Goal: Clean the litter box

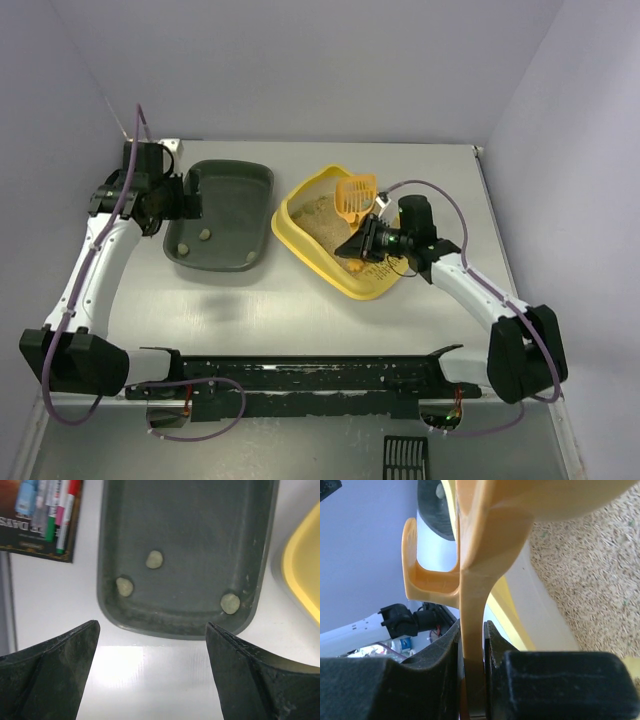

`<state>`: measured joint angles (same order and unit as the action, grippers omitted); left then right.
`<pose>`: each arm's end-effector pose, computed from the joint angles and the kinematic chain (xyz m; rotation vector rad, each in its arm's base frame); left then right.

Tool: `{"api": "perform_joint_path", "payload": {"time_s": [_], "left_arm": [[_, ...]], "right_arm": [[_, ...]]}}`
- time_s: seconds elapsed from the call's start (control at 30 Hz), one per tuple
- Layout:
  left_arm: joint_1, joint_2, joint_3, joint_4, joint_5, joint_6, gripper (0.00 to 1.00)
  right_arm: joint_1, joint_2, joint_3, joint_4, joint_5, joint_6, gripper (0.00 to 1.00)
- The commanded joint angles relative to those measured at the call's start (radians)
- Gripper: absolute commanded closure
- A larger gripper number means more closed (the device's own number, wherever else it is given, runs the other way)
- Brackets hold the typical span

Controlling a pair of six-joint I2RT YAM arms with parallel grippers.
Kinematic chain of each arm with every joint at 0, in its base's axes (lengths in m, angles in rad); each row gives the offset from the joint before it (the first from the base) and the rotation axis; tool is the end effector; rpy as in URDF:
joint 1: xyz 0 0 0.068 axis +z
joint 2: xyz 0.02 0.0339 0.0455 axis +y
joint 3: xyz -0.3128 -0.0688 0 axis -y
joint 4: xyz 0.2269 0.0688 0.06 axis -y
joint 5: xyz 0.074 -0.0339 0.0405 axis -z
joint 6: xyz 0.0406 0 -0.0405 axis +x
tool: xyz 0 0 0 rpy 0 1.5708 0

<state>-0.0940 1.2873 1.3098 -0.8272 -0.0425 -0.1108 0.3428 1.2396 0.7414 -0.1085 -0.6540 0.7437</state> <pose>0.2365 -0.0206 0.3963 -0.0403 2.3747 -0.0476 0.2117 0.1018 0.2930 0.0582 2.3455 1.2955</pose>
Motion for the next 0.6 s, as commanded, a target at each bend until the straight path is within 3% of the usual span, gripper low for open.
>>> {"api": "perform_joint_path", "payload": {"time_s": [0.0, 0.17, 0.33, 0.57], "left_arm": [[0.009, -0.018, 0.092, -0.121, -0.127, 0.014, 0.02], [0.010, -0.045, 0.160, -0.146, -0.206, 0.027, 0.03], [0.016, -0.018, 0.251, -0.221, -0.282, 0.034, 0.02], [0.123, 0.002, 0.328, -0.261, -0.192, 0.017, 0.01]], "right_arm": [[0.016, 0.066, 0.066, 0.117, -0.098, 0.012, 1.00], [0.068, 0.175, 0.128, 0.261, -0.121, 0.067, 1.00], [0.144, 0.289, 0.279, 0.278, -0.125, 0.061, 1.00], [0.296, 0.448, 0.466, 0.297, -0.131, 0.093, 1.00]]}}
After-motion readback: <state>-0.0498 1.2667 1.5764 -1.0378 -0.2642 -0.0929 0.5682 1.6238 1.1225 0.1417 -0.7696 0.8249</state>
